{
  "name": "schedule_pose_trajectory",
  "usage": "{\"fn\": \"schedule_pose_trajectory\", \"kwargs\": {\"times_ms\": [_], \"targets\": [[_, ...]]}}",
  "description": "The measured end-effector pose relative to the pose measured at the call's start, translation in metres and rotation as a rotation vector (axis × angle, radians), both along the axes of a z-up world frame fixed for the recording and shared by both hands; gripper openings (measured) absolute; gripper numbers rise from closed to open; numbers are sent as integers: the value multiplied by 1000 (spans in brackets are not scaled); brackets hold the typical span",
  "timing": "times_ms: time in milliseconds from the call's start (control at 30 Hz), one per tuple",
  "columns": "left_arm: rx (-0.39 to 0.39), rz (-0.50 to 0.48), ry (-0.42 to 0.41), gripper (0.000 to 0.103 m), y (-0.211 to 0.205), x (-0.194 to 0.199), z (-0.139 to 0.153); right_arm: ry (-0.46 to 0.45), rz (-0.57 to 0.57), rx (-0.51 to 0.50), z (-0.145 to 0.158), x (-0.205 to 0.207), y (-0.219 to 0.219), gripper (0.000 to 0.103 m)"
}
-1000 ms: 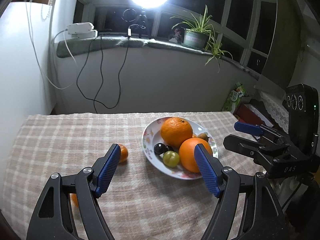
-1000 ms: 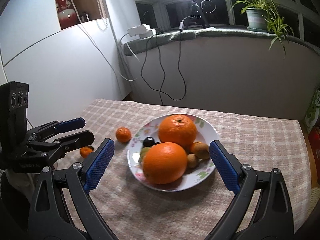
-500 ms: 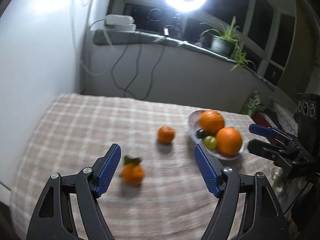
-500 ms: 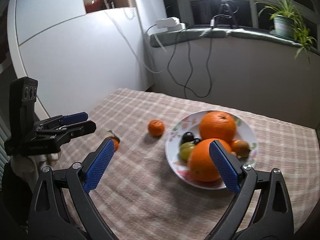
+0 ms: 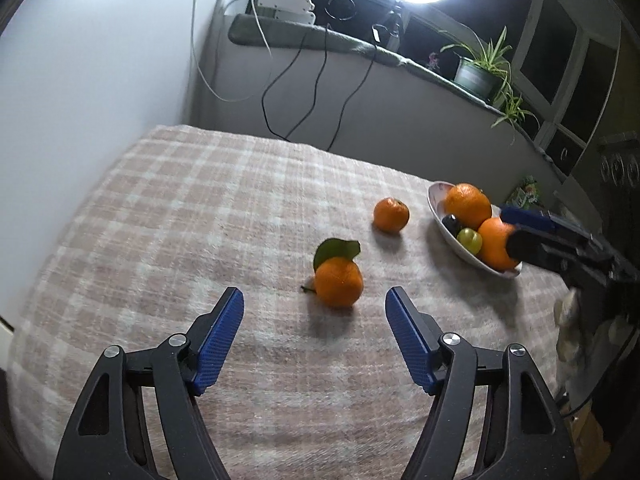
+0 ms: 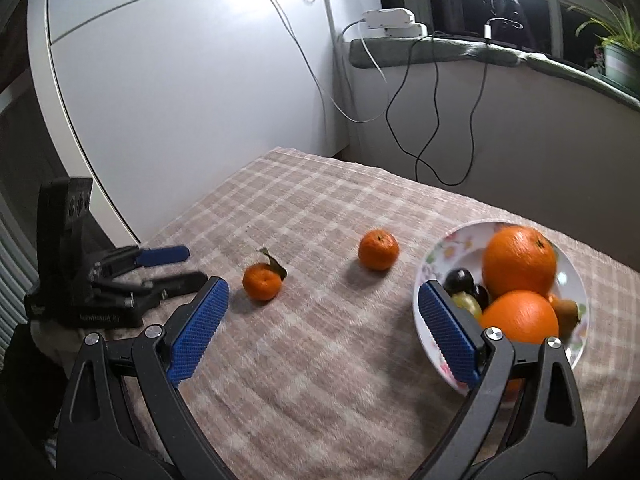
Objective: Organize fruits
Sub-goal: 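Move the left gripper to the leafy tangerine while the right approaches the small tangerine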
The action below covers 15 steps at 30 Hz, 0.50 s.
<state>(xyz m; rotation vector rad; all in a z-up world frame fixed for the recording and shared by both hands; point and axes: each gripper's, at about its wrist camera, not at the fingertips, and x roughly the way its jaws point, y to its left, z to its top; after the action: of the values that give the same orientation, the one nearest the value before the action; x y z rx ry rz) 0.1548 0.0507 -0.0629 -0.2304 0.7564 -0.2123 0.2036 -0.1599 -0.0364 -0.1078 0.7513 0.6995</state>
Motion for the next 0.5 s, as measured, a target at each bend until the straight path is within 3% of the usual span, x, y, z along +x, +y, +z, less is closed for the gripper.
{"fn": "schedule_pose_trajectory", "kwargs": {"times_ms": [133,500], "targets": [[-6,-28,11,68,-6,6,-6,5,41,-85,2,19,19,97],[-6,-71,22,57,-19,23,-10,73,111,-264,-22,69,51,63]]}}
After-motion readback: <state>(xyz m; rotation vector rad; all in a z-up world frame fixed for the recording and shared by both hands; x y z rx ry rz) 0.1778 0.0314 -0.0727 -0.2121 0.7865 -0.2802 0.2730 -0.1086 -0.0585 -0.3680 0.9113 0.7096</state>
